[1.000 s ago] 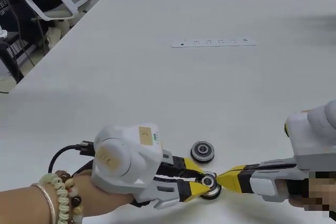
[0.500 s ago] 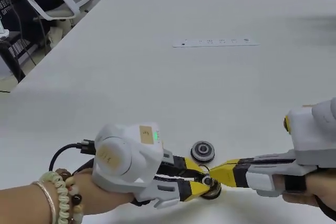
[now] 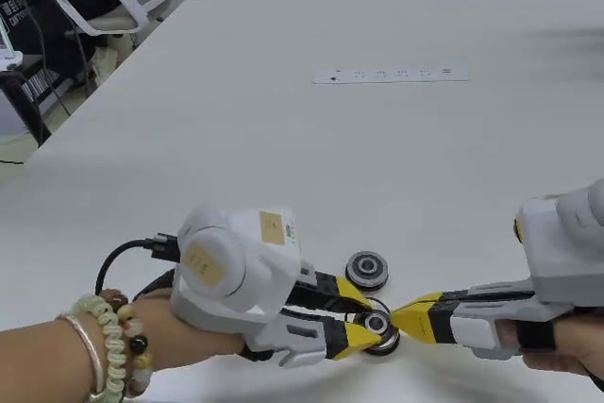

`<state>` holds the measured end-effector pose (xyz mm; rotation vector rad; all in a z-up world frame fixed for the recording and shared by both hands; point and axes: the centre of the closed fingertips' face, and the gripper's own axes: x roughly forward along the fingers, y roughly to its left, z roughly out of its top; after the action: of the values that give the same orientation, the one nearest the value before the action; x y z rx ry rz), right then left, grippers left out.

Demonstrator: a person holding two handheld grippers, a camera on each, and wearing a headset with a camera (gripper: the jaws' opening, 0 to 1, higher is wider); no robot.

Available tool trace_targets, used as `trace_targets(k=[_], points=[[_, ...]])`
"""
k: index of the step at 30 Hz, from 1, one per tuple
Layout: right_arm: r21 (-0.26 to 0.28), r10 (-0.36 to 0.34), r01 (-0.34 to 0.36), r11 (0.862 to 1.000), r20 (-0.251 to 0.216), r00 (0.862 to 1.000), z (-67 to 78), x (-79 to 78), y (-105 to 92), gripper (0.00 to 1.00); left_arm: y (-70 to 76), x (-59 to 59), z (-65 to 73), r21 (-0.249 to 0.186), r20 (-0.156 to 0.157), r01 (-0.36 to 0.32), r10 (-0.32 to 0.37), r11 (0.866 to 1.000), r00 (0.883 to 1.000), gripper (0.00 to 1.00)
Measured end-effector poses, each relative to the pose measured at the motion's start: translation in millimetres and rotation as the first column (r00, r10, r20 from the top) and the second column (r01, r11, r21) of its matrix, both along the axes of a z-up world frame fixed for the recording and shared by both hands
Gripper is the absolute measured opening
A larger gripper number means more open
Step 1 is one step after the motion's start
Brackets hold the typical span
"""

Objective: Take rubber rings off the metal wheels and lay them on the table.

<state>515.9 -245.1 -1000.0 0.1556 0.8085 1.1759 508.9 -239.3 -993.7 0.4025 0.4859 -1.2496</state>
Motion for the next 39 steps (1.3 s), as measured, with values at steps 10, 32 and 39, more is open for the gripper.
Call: trace_targets(k=[10,32,39], points=[[-0.010,-0.036,0.036,0.999,0.002,0.999,8.8,4.3,-9.3,0.00,3.5,-10.5,23.4,-0.006,0.003,0.053,-0.053,0.999,0.999,0.48],[0.066,-0.061,0.060,0.996,0.006,0.998,52.1,0.1,-30.3,0.00,90.6,-3.4,97.0,-0.103,0.040,-0.199,0.204,0.975,0.978,0.74],[0.137,-0.068,0.070,0.988,-0.022,0.997,69.6,6.1,-26.7,0.00,117.8,-14.1,100.2,-0.139,0.032,-0.301,0.308,0.943,0.951,0.77]])
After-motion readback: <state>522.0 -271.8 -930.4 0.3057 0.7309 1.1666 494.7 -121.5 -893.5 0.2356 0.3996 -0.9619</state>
